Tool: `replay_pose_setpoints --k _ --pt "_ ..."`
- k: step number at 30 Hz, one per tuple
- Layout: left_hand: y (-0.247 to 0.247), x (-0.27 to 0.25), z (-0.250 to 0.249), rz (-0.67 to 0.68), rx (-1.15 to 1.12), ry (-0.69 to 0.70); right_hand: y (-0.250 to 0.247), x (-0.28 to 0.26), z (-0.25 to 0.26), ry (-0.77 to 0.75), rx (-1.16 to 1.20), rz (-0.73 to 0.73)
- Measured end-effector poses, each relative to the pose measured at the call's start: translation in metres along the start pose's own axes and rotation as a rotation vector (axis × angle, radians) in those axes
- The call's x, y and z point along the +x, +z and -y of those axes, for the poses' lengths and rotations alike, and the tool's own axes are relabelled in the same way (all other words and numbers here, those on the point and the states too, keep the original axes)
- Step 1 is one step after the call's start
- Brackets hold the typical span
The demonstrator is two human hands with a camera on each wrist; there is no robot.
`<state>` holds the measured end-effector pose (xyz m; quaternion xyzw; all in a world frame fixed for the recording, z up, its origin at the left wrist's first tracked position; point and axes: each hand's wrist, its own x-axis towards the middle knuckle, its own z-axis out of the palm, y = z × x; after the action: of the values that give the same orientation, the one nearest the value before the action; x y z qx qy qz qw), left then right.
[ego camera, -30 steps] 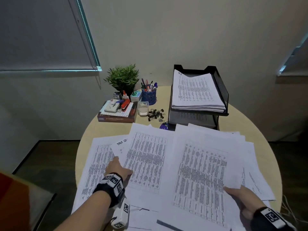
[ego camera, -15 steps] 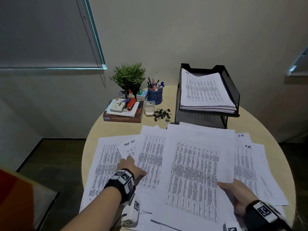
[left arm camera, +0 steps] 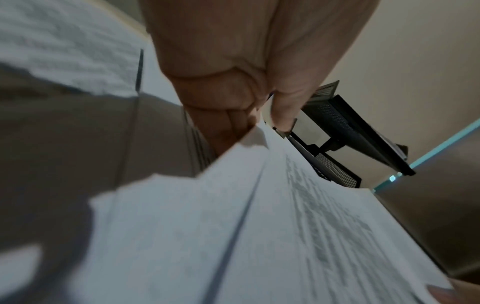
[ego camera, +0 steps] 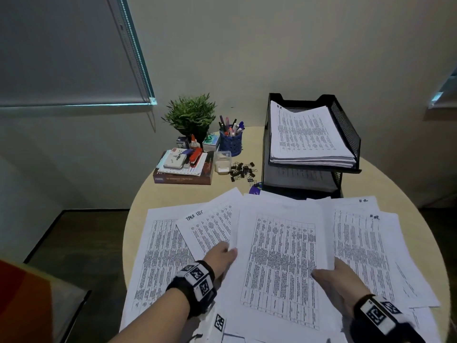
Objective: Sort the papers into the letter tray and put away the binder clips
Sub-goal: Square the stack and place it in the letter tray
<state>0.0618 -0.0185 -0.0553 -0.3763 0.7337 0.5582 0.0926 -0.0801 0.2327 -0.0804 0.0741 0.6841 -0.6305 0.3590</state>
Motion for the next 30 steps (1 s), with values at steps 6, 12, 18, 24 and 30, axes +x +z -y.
replay_pose_setpoints --k 6,12,18,24,30 --pt "0.019 0.0 0.009 0.13 -0.17 0.014 0.004 -0.008 0.012 0.052 -0.05 0.017" --pt "0.008 0.003 0.003 -0.163 0.129 0.1 -0.001 -0.005 0.006 0.096 -0.116 -0.027" --pt "-0.022 0.01 0.019 -0.537 0.184 -0.182 -0.01 0.0 0.002 0.016 -0.156 -0.136" --pt "-0.035 0.015 0.019 -0.457 -0.094 -0.167 -0.018 -0.004 0.003 0.027 -0.094 -0.117" --pt "-0.039 0.019 0.019 -0.369 0.152 0.048 -0.017 -0.011 0.017 0.045 -0.033 -0.04"
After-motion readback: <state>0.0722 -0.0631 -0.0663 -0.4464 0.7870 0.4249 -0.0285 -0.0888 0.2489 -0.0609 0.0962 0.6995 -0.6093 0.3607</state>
